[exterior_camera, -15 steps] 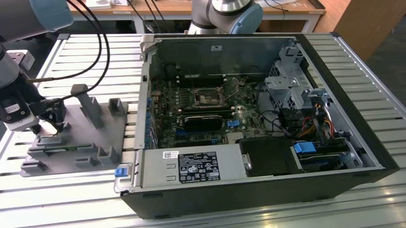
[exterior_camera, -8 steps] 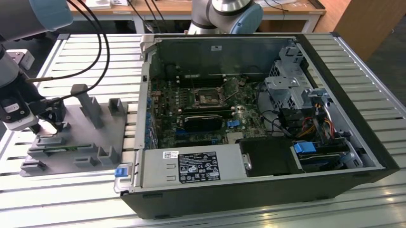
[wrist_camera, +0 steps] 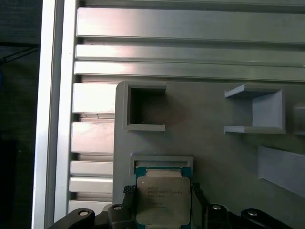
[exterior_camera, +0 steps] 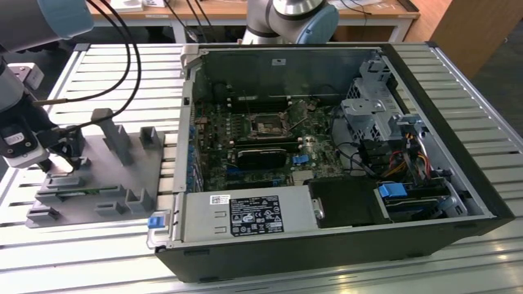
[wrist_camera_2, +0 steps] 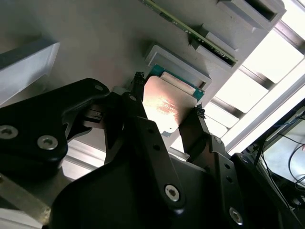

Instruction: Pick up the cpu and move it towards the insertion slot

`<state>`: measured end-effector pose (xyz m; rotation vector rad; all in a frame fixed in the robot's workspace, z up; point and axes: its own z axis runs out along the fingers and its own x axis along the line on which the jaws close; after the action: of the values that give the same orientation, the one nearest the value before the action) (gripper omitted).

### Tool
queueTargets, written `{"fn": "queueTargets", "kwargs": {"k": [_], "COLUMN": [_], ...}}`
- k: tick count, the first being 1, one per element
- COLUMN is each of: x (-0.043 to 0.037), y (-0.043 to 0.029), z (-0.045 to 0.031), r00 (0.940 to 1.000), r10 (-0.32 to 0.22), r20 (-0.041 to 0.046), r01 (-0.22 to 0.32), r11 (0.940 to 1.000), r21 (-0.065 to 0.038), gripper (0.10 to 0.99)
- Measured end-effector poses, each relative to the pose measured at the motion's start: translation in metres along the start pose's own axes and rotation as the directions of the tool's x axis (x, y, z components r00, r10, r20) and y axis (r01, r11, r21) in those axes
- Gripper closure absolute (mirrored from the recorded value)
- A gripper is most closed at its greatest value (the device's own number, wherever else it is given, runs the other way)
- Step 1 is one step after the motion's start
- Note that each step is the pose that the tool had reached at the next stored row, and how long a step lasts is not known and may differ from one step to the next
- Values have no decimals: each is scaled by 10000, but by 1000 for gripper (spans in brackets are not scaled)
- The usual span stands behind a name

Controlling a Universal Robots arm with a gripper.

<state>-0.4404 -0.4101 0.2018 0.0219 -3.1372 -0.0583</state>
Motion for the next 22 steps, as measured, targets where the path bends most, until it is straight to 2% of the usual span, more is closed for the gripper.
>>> {"fn": "queueTargets", "kwargs": {"k": [22], "x": [0], "y": [2], "z": [-46], "r00": [10000], "r10": [0], "r20": [0], "r01": [0], "r11": [10000], "r21": [0], "gripper": [545]}}
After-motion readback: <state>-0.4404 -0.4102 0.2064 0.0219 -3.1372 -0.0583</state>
